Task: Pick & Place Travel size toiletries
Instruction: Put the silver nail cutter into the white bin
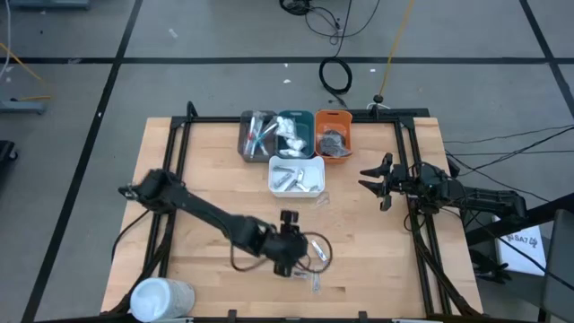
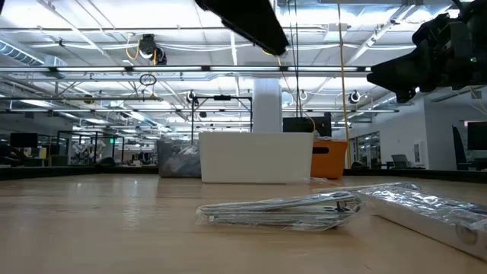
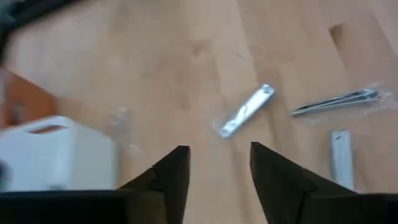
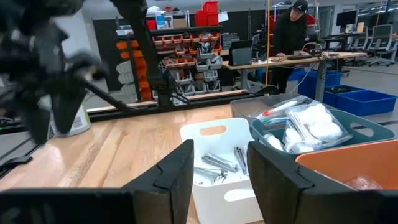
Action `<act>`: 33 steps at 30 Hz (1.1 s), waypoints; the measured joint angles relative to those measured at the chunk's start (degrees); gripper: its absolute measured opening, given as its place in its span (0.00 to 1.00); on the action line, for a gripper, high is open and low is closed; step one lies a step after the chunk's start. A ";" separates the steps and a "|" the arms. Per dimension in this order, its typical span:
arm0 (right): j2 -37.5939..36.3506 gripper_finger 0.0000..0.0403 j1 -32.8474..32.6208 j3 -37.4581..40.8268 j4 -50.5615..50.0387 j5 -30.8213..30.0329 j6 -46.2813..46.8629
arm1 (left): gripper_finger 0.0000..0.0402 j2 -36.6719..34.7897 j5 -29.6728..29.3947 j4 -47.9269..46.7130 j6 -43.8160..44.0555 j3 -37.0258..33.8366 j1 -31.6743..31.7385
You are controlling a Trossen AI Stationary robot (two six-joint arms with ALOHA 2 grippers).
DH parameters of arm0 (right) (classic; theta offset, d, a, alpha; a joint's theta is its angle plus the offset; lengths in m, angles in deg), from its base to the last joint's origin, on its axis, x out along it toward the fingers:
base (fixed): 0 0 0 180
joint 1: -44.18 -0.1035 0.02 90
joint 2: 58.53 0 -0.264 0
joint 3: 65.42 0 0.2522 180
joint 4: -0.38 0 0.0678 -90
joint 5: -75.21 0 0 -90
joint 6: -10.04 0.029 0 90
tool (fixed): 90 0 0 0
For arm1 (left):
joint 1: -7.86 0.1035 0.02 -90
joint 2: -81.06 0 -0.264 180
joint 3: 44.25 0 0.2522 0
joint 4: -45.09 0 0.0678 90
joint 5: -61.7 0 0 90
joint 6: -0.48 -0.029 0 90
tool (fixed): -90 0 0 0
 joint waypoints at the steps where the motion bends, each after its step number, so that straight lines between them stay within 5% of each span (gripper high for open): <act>1: -0.01 0.35 0.00 0.00 0.00 0.00 0.00 | 0.43 1.77 0.39 -0.01 1.70 0.90 -0.52; 8: -0.01 0.35 0.02 0.00 0.00 0.00 0.00 | 0.65 9.26 11.32 5.99 11.59 2.39 -3.44; 12: 0.01 0.35 0.02 0.00 -0.06 0.00 0.00 | 0.72 12.39 10.92 9.88 11.71 2.39 -5.61; 17: 0.01 0.35 0.00 0.00 -0.02 0.00 0.00 | 0.73 15.10 6.73 10.02 11.27 2.39 -6.53; 33: -0.01 0.35 0.02 0.00 0.00 0.00 0.00 | 0.73 17.23 12.24 9.31 15.65 1.60 -4.44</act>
